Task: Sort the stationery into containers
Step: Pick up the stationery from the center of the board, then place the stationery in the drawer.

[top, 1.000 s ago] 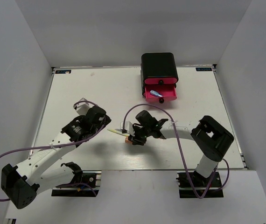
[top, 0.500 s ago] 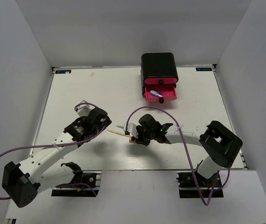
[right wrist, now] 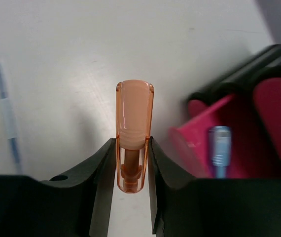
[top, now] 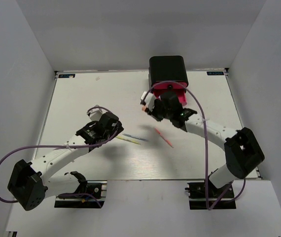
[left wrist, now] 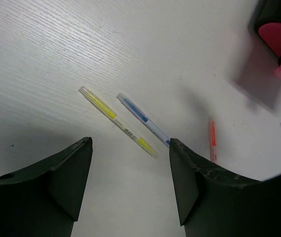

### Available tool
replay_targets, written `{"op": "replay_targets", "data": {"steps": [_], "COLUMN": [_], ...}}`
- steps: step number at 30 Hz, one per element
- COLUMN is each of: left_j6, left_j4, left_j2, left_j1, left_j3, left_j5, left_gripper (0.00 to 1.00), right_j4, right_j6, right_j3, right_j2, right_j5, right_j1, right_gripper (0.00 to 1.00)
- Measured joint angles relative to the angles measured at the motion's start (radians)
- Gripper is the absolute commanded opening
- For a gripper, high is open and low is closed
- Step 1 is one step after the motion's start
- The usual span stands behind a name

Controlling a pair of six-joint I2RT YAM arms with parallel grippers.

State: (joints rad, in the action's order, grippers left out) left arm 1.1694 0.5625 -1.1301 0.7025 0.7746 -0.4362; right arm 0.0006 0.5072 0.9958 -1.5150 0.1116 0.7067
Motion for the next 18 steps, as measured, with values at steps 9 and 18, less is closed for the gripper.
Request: {"op": "replay_targets", "data": {"steps": [9, 18], "left_j6": [-0.011, -0.016], "left_j4": [-0.027, -0.043], "left_j2": [-0.005, -0.005], "left_j1": [0.0, 0.0], "left_j3": [0.0, -0.007], "left_j5": [0.019, 0.027], "left_gripper": [0.74, 0.74], "right_j4": [0.001, -0.052], "right_j6": [0.087, 0.178], "right_j3": [0.172, 0.207], "right_j2": [-0.087, -0.113], "right_j5": [0.019, 0.099], "right_j1": [-0.183, -0.268], "right_gripper": [0.06, 0.21]}}
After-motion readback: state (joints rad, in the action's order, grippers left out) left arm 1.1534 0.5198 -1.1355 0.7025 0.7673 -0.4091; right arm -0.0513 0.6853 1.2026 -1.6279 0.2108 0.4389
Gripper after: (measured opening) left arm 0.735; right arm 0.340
